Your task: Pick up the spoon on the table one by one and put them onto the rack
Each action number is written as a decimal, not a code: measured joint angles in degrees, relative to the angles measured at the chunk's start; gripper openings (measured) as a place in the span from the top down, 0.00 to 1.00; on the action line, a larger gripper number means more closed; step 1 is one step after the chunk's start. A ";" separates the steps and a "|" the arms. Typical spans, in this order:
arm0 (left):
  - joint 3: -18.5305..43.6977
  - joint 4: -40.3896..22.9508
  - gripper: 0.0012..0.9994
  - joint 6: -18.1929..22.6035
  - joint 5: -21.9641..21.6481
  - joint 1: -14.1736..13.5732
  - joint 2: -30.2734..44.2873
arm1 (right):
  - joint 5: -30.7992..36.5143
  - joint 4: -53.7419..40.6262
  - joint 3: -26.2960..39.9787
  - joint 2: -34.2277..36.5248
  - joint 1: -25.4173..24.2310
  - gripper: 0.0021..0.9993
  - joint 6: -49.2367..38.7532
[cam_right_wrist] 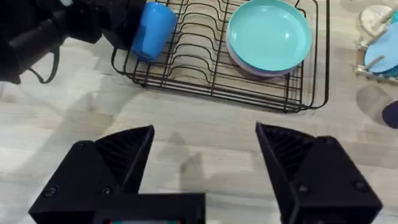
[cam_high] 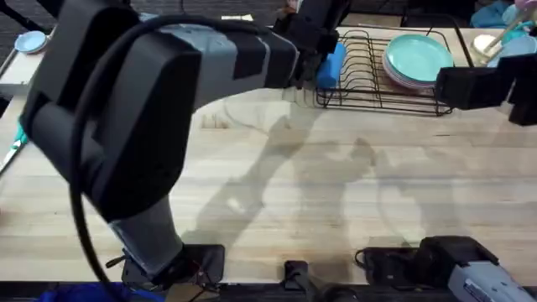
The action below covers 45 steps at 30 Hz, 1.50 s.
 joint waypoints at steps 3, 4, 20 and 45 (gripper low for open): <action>-0.09 -4.51 0.38 0.77 0.04 -0.22 -4.46 | 0.00 -0.01 0.00 -0.02 0.00 0.01 -0.05; -0.09 -5.87 0.38 0.80 0.04 -0.31 -5.92 | 0.00 -0.01 0.00 -0.02 0.00 0.01 -0.16; -0.09 -26.58 0.07 1.26 0.04 -1.40 -26.48 | 0.00 0.01 0.00 -0.02 0.00 0.01 -0.38; -0.09 -55.15 0.01 2.12 -0.11 1.42 -50.20 | -0.04 -0.14 0.00 -0.02 0.00 0.01 -0.38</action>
